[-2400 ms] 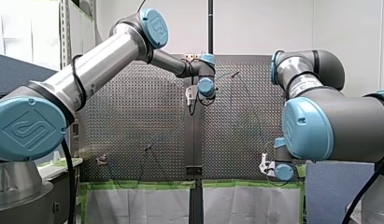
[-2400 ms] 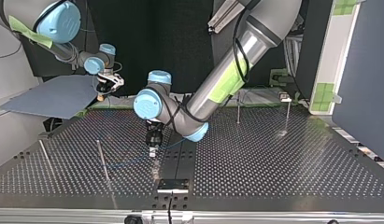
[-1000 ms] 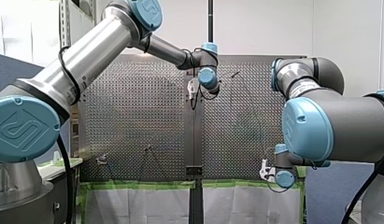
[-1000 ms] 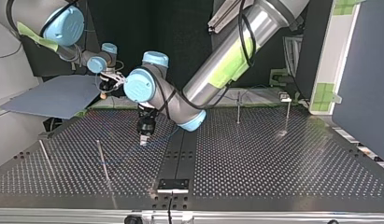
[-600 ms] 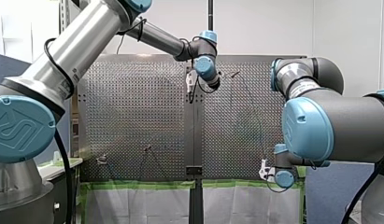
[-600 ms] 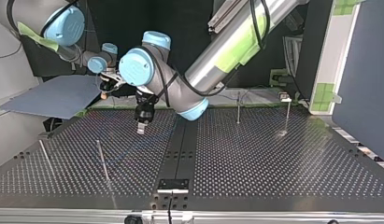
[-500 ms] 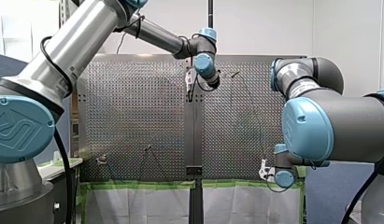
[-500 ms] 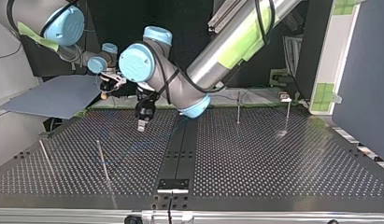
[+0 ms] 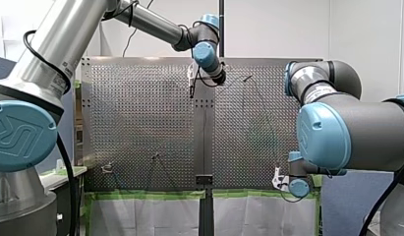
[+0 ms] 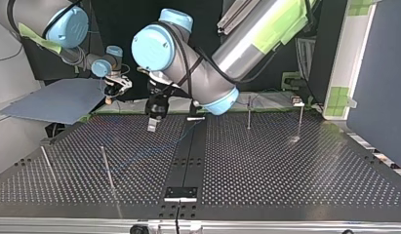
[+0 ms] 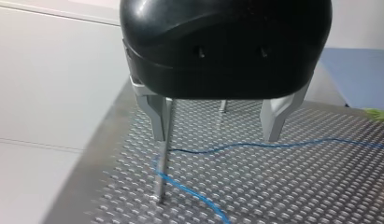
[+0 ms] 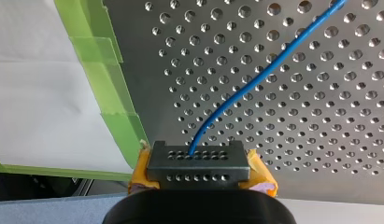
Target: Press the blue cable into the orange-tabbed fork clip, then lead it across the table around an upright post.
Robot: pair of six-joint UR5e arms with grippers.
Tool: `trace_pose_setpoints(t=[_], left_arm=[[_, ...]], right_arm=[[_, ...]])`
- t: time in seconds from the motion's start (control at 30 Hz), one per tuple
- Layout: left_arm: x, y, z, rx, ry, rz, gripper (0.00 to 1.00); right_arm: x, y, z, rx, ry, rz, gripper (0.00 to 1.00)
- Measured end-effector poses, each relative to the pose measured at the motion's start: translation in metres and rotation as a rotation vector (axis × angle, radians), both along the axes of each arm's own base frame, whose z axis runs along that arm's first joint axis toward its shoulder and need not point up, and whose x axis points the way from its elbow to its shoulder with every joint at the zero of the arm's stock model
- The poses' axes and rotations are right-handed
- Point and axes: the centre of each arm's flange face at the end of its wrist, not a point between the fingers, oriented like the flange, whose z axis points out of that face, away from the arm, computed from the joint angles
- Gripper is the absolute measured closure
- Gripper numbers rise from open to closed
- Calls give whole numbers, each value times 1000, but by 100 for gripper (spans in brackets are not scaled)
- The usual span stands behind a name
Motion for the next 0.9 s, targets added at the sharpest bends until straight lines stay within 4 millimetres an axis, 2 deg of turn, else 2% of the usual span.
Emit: trace_pose_setpoints(t=[0.2, 0.37, 0.57, 0.8, 0.9], left_arm=[[-15, 5, 52, -36, -36, -39, 2], [-18, 7, 74, -45, -44, -47, 2], [-13, -5, 72, -26, -17, -81, 2], [-3, -31, 58, -17, 11, -129, 2], [3, -40, 59, -33, 0, -146, 2]], right_arm=[[0, 0, 0, 2, 2, 0, 100], [0, -1, 0, 1, 2, 0, 100], [1, -1, 1, 2, 3, 3, 100], [2, -1, 1, 2, 2, 4, 100], [3, -1, 1, 2, 3, 4, 100]])
